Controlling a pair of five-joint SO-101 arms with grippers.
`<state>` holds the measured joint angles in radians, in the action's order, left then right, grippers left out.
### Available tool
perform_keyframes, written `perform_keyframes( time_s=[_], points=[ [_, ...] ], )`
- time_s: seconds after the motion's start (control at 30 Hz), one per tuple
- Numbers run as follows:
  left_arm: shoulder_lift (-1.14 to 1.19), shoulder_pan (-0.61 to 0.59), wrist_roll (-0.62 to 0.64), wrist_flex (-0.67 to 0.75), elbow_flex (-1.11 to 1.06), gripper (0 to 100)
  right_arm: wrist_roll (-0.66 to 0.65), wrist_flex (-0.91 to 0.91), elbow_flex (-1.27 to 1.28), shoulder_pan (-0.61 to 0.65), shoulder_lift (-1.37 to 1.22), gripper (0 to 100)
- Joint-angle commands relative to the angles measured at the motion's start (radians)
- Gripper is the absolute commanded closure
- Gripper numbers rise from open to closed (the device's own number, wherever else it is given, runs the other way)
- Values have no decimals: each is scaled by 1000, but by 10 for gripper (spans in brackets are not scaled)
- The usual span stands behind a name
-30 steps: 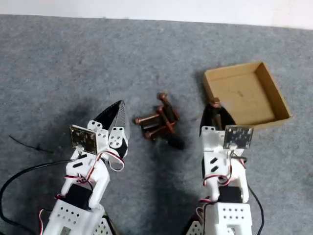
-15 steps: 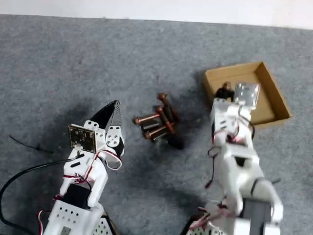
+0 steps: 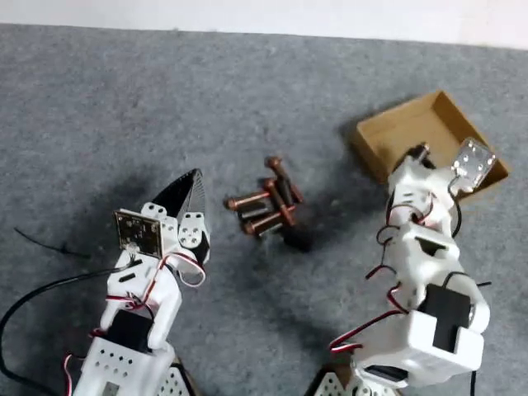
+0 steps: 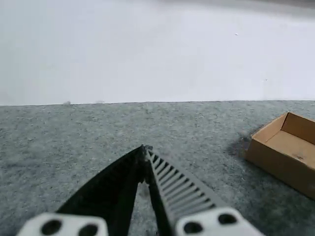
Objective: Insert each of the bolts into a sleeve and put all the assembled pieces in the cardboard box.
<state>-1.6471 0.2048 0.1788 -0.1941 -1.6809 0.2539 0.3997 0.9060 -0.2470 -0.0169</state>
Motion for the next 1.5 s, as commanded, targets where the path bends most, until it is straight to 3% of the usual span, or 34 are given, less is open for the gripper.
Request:
perform_keyframes(
  time_s=[0.0,0.1,0.57,0.7,0.97,1.1,1.23,1.47],
  points=[
    [-19,-8,-9,-2,-24,993,81,44,-62,-59,12,992],
    [-19,-8,-9,-2,-24,993,169,44,-65,-99,10,993],
    [-19,-8,-9,-3,-24,993,178,44,-65,-137,8,993],
    [-19,-8,-9,-3,-24,993,169,44,-59,-91,2,993],
    [-19,-8,-9,-3,-24,993,-152,35,-54,81,2,991],
    [-19,-8,-9,-3,-24,993,-295,-140,-62,176,2,914],
    [-19,-8,-9,-3,-24,993,-330,-240,-64,234,2,776],
    [-19,-8,-9,-3,-24,993,-324,-243,-62,206,10,768]
  ],
)
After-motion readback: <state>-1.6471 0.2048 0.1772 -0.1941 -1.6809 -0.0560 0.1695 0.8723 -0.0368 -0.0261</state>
